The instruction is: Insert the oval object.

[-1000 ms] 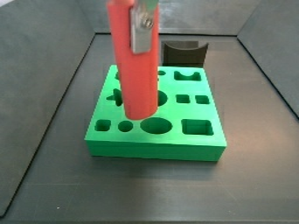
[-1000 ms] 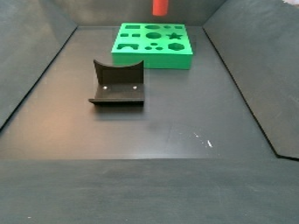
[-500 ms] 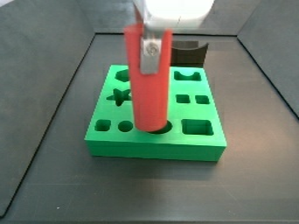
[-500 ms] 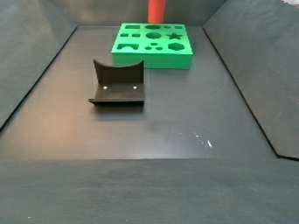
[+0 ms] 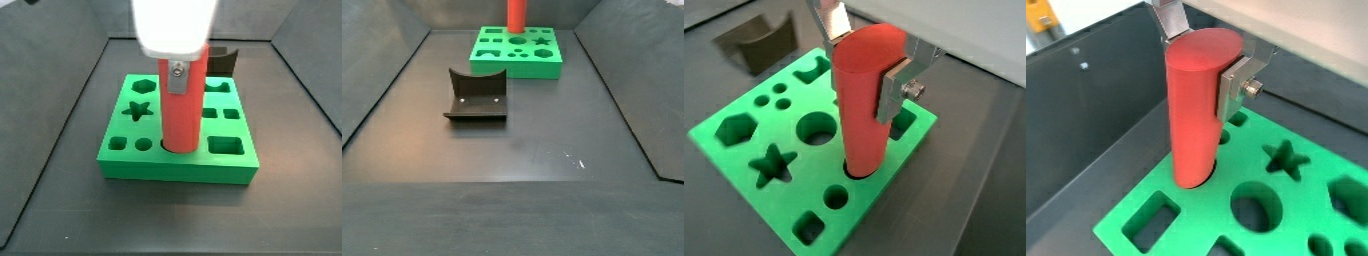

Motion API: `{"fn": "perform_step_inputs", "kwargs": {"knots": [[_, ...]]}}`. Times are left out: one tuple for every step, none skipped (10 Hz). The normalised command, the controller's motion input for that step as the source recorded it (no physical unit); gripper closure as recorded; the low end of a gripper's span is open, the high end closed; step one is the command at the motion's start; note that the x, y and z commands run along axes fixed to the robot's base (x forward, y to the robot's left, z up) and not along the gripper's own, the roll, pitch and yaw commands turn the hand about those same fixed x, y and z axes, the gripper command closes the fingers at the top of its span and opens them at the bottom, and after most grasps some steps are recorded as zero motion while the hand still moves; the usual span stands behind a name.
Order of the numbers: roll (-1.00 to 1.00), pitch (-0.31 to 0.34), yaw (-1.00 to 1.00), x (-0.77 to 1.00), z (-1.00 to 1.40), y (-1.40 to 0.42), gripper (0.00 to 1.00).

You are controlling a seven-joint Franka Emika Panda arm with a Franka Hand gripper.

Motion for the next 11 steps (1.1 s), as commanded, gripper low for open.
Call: {"fn": "perform_step_inputs", "kwargs": {"knots": [[0.09, 0.0, -0.29, 0.12, -0.09, 0.0, 1.0], [0.1, -0.007, 0.0, 0.0, -0.18, 0.0, 1.0], [0.14, -0.01, 0.0, 0.0, -0.33, -0.01, 1.0], [0.14, -0.039, 0.25, 0.0, -0.38, -0.05, 1.0], [0.15, 0.0, 0.29, 0.0, -0.31, -0.07, 1.0], [0.14, 0.0, 0.25, 0.0, -0.25, -0.1, 1.0], [0.15, 0.026, 0.21, 0.0, -0.2, -0.06, 1.0], [0.19, 0.067, 0.2, 0.0, -0.13, -0.05, 1.0], [0.19, 0.091, 0.17, 0.0, -0.11, -0.05, 1.0], [0.19, 0.1, 0.14, 0.0, -0.05, -0.02, 1.0], [0.2, 0.099, 0.12, 0.0, -0.04, 0.0, 1.0]]}}
